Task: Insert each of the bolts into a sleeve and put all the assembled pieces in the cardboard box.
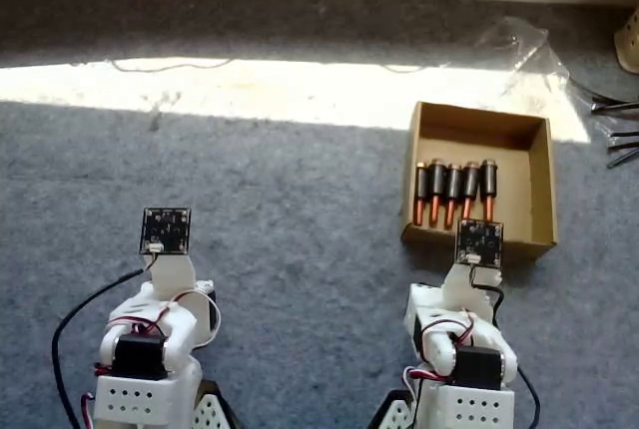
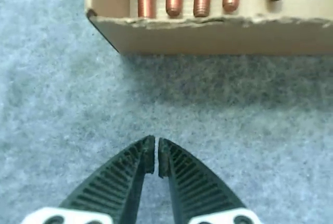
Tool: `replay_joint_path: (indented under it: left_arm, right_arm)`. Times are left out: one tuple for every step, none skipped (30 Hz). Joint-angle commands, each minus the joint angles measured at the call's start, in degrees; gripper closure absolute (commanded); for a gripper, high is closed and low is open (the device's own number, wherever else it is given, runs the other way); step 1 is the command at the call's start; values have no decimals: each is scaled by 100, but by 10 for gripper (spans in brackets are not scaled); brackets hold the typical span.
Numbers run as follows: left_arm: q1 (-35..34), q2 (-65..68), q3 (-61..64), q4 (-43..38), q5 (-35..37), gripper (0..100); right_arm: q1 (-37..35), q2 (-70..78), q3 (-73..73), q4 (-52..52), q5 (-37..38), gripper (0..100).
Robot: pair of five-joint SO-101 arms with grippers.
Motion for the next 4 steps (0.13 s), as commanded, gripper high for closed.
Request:
replay_joint_path:
  left_arm:
    - [119, -4, 127, 18, 26, 994]
    - [119, -4, 127, 18, 26, 994]
    - [119, -4, 127, 18, 26, 994]
    - [119, -4, 127, 18, 26, 994]
  right_arm:
    - [57, -57, 664, 31, -44, 993]
    - [57, -57, 664, 31, -44, 993]
    - [57, -57, 664, 31, -44, 993]
    - [57, -57, 664, 31, -44, 993]
